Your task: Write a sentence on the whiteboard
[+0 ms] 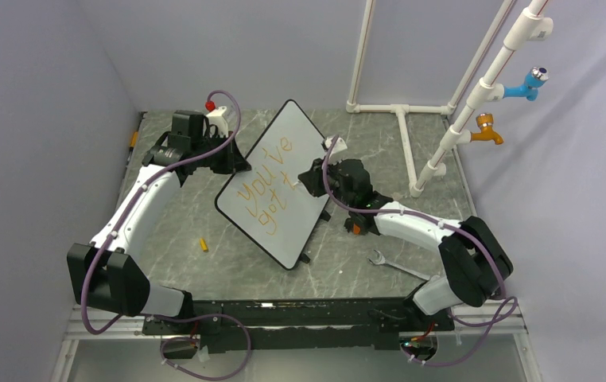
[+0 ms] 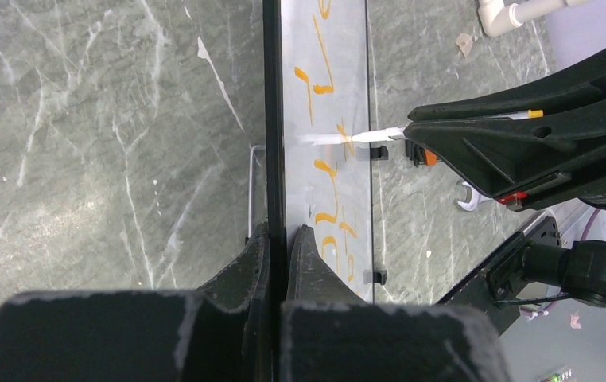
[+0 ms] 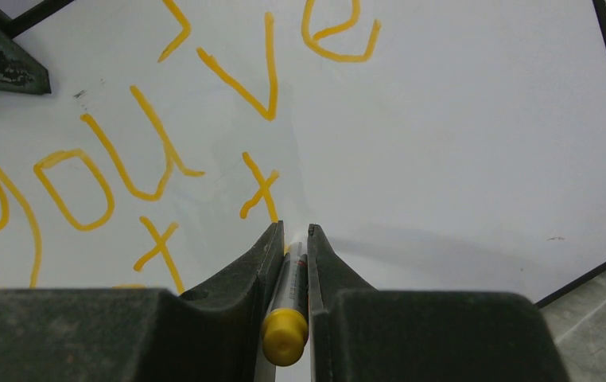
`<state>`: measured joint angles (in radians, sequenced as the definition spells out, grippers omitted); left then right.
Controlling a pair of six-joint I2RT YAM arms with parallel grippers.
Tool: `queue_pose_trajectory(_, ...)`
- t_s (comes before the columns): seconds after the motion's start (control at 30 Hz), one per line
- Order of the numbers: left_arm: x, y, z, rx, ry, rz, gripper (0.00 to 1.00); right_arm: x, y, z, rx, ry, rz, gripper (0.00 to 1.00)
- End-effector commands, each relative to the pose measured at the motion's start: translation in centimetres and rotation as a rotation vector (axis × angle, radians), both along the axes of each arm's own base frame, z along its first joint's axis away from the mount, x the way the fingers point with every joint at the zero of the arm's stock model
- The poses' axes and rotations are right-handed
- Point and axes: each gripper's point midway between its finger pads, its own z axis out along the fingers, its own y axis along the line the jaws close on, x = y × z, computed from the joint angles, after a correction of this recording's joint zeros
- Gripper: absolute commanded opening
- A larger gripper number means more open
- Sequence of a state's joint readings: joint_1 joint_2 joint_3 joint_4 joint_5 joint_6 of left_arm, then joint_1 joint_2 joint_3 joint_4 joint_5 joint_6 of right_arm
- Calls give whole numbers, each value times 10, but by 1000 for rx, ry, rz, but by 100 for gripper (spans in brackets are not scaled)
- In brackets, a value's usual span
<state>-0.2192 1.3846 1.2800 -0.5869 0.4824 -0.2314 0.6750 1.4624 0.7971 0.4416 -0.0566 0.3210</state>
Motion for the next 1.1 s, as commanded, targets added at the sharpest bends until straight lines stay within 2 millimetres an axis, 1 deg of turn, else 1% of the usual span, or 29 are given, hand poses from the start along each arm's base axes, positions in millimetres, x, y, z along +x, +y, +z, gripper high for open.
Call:
queue_pose_trajectory(0.0,16,21,6,144,-143,18,0,8,7,15,-1,-41,-3,0)
queue_pose_trajectory(0.17,16,22,6,145,-144,18,0,9,5,20,-7,-54,-6,0)
queue_pose_trajectory(0.23,16,22,6,147,-145,19,0,9,2,25,-17,-71,-10,0)
queue_pose_trajectory(0.3,16,22,5,148,-141,20,0,8,0,34,-24,-95,-10,0)
queue_pose_trajectory(0.47,16,22,5,150,-144,21,0,7,-7,68,2,-159,-26,0)
queue_pose_trajectory(0.57,15,22,5,155,-145,16,0,6,-6,81,36,-178,-22,0)
queue_pose_trajectory(0.77,11,23,5,197,-167,9,0,15,4,90,59,-189,-15,0)
queue_pose_trajectory(0.9,9,23,6,221,-181,11,0,26,10,93,60,-196,-16,0)
queue_pose_trajectory(1.07,8,22,3,236,-176,5,0,37,11,97,66,-204,-26,0)
